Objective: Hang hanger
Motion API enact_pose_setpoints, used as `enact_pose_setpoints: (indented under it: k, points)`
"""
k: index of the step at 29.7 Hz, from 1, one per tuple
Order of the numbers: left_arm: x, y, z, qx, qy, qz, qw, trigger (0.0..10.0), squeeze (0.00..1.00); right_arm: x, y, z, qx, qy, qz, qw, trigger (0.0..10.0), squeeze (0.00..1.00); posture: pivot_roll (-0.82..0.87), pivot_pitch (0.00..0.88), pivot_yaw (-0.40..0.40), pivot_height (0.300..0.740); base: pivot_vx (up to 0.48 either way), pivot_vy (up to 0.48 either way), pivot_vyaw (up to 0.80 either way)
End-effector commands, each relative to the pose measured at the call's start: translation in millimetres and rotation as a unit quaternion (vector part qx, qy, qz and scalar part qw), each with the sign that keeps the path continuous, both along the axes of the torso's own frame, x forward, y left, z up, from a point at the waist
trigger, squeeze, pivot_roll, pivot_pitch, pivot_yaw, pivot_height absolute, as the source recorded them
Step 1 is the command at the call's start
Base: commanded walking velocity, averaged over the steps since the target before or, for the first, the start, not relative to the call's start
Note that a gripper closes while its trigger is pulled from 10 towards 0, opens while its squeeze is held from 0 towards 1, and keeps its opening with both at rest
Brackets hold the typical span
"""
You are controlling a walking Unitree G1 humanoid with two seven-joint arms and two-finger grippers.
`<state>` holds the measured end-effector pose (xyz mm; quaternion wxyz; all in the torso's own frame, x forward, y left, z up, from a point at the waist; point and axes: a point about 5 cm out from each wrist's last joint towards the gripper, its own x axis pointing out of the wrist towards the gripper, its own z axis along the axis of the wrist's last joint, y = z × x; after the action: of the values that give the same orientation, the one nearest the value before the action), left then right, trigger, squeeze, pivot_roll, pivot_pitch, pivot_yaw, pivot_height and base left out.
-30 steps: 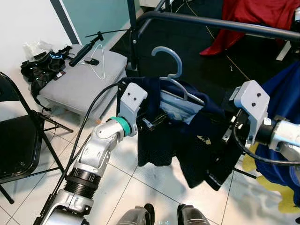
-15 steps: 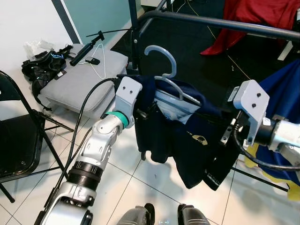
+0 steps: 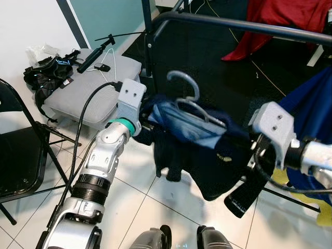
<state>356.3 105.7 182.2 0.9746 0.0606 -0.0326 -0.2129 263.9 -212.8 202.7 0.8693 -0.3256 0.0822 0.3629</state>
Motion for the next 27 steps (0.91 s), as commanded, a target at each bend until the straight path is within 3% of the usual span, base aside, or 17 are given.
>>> enact_pose_setpoints:
  k: [1,2,3,5,7,11,17,19,21,27]
  points:
    - [-7.9,2.8,1.3,0.002,0.000,-0.029,1.000,0.0,0.00,-0.6,-8.8,-18.0,-0.042,0.020,-0.014,0.999,10.0,0.00,-0.15,0.110,0.195,0.740,0.000,0.000,0.00]
    - [-16.6,2.4,0.2,0.012,0.006,-0.070,0.997,10.0,0.00,-2.1,-15.5,-28.9,-0.060,0.037,-0.023,0.997,10.0,0.00,-0.15,0.111,0.196,0.740,0.000,0.000,0.00]
    - [-16.6,2.4,0.2,0.012,0.006,-0.070,0.997,10.0,0.00,-2.1,-15.5,-28.9,-0.060,0.037,-0.023,0.997,10.0,0.00,-0.15,0.111,0.196,0.740,0.000,0.000,0.00]
    - [-24.9,12.0,-6.7,0.050,0.020,-0.097,0.994,10.0,0.00,-9.6,-15.6,-37.0,-0.059,0.065,-0.009,0.996,10.0,0.00,-0.15,0.115,0.196,0.740,0.000,0.000,0.00]
    - [-24.9,12.0,-6.7,0.050,0.020,-0.097,0.994,10.0,0.00,-9.6,-15.6,-37.0,-0.059,0.065,-0.009,0.996,10.0,0.00,-0.15,0.115,0.196,0.740,0.000,0.000,0.00]
    - [-18.4,31.2,-16.1,0.087,0.038,-0.058,0.994,10.0,0.00,-19.8,-11.8,-36.6,-0.064,0.084,0.027,0.994,10.0,0.00,-0.15,0.118,0.194,0.740,0.000,0.000,0.00]
    - [-12.8,45.1,-26.3,0.149,0.053,-0.034,0.987,10.0,0.00,-31.4,-6.9,-16.3,-0.041,0.084,0.076,0.993,10.0,0.00,-0.16,0.122,0.195,0.740,0.000,0.000,0.00]
    - [-8.3,55.2,-32.6,0.214,0.057,-0.013,0.975,10.0,0.00,-41.8,-5.0,4.6,-0.038,0.077,0.113,0.990,10.0,0.00,-0.17,0.124,0.202,0.740,0.000,0.000,0.00]
    - [-5.4,60.2,-33.6,0.237,0.058,0.004,0.970,10.0,0.00,-45.6,-5.6,10.5,-0.045,0.075,0.122,0.989,10.0,0.00,-0.18,0.127,0.206,0.740,0.000,0.000,0.00]
    - [0.7,67.1,-32.6,0.271,0.051,0.034,0.961,10.0,0.00,-52.8,-6.9,14.7,-0.055,0.084,0.135,0.986,10.0,0.00,-0.18,0.128,0.209,0.740,0.000,0.000,0.00]
